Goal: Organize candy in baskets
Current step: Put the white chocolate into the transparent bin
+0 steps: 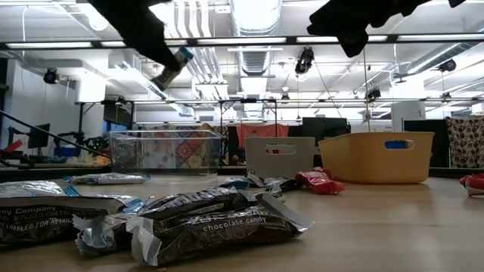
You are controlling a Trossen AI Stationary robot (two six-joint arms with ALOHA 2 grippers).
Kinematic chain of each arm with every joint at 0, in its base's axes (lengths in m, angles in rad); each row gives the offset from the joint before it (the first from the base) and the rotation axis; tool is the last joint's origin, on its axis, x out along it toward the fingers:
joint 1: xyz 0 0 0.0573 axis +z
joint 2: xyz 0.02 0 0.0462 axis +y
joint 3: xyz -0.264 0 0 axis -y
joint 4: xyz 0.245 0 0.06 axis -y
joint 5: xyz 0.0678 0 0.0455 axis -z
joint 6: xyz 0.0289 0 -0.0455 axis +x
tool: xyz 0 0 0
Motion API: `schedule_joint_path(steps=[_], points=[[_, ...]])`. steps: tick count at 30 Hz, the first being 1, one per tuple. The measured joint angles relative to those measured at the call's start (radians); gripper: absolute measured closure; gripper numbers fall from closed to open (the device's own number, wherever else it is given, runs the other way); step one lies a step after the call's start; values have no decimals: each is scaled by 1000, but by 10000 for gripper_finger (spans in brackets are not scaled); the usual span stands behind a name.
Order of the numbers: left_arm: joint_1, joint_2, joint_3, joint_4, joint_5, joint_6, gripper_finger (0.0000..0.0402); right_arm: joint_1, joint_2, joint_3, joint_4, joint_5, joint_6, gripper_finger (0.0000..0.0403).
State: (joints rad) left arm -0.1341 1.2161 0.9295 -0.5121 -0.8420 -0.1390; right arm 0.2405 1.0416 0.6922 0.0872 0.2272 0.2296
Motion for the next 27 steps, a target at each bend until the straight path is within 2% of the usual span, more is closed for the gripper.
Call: schedule_joint_path(steps=[3,8,11,13,16,21,27], points=[[156,-16,-15,47,94,0,385,0,0,0,0,1,7,322],[421,10,-16,68,342,-3,385,0,0,0,0,8,37,330],[540,53,-16,79,466,-1,385,0,0,0,-2,8,49,333],[596,80,-16,79,507,1,385,0,0,0,-3,8,49,335],[638,121,-16,72,531,3,385,0,0,0,-1,8,51,335],[642,167,-16,68,538,24,383,0,1,0,-1,8,50,335],[641,204,-16,54,538,26,356,0,1,0,0,9,52,335]])
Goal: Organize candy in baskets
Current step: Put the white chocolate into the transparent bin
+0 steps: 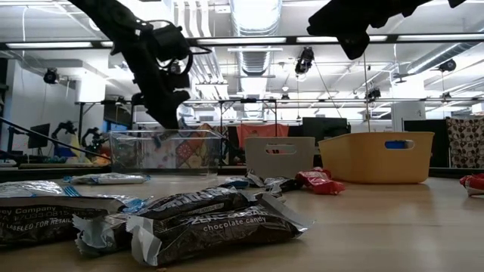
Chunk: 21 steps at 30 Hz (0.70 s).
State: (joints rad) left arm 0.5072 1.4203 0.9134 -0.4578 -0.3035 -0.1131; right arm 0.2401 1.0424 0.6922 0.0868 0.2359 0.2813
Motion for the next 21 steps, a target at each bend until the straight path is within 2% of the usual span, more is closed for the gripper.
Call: schedule_joint_path(steps=[7,13,18,21], points=[[0,0,0,-2,0,0,316,0,0,0,0,0,35,317],[-34,-29,0,-18,0,-35,306,0,0,0,-5,0,73,297],[-160,-87,0,-11,-1,-88,310,0,0,0,-39,-7,192,295],[-282,-130,0,22,-15,-111,311,0,0,0,-82,-61,284,302]])
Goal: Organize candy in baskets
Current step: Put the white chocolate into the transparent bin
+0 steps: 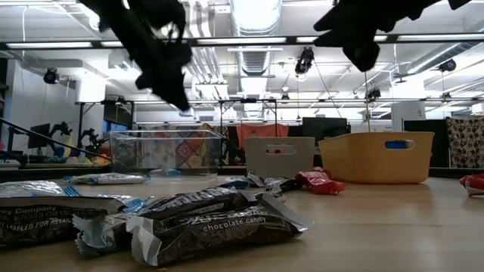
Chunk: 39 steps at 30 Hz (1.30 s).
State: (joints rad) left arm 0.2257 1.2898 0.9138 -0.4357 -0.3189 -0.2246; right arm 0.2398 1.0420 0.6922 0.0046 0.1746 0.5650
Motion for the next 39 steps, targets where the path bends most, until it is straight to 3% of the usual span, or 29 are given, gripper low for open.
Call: schedule_joint_path(steps=[6,10,14,17,21,28,34,39], points=[[-279,-42,0,54,-139,-5,311,16,2,0,-89,-105,182,322],[-429,-37,0,76,-149,-12,311,18,2,0,-160,-187,328,333],[-549,-9,0,119,-154,-32,311,15,2,0,-260,-174,397,333],[-612,16,0,181,-169,-51,311,6,2,0,-285,-83,370,334],[-661,42,0,226,-203,-123,311,-38,2,0,-206,40,256,335],[-669,45,0,221,-222,-176,311,-219,11,0,59,58,40,335],[-663,44,0,126,-288,-179,311,-364,107,40,119,-67,-12,335],[-658,41,0,11,-327,-233,311,-401,169,144,-69,-174,-43,335]])
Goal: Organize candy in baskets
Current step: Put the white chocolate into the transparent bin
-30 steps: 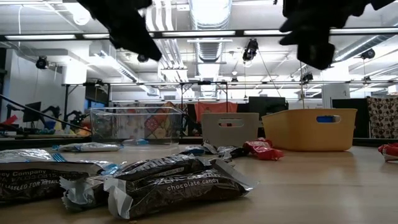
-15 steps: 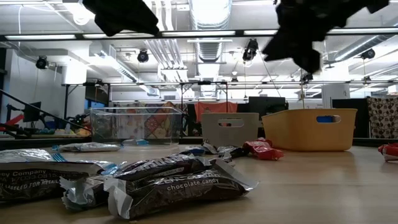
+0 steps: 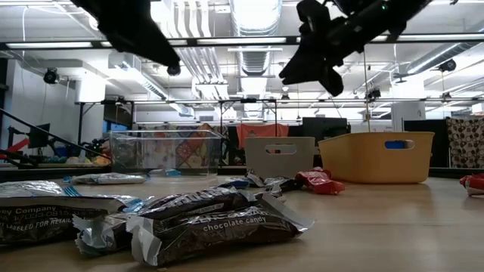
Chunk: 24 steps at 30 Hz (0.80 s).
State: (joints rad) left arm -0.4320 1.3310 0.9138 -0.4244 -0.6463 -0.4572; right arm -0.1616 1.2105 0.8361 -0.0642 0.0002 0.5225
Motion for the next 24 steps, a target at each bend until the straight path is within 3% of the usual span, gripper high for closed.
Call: schedule_joint_path(steps=[11,17,24], points=[[2,0,0,-27,-3,-38,311,2,0,177,-452,0,-11,335],[2,0,-2,3,-26,-58,311,5,-5,194,-677,0,12,335],[2,-1,-45,121,-26,-29,311,77,-10,185,-862,-3,152,335]])
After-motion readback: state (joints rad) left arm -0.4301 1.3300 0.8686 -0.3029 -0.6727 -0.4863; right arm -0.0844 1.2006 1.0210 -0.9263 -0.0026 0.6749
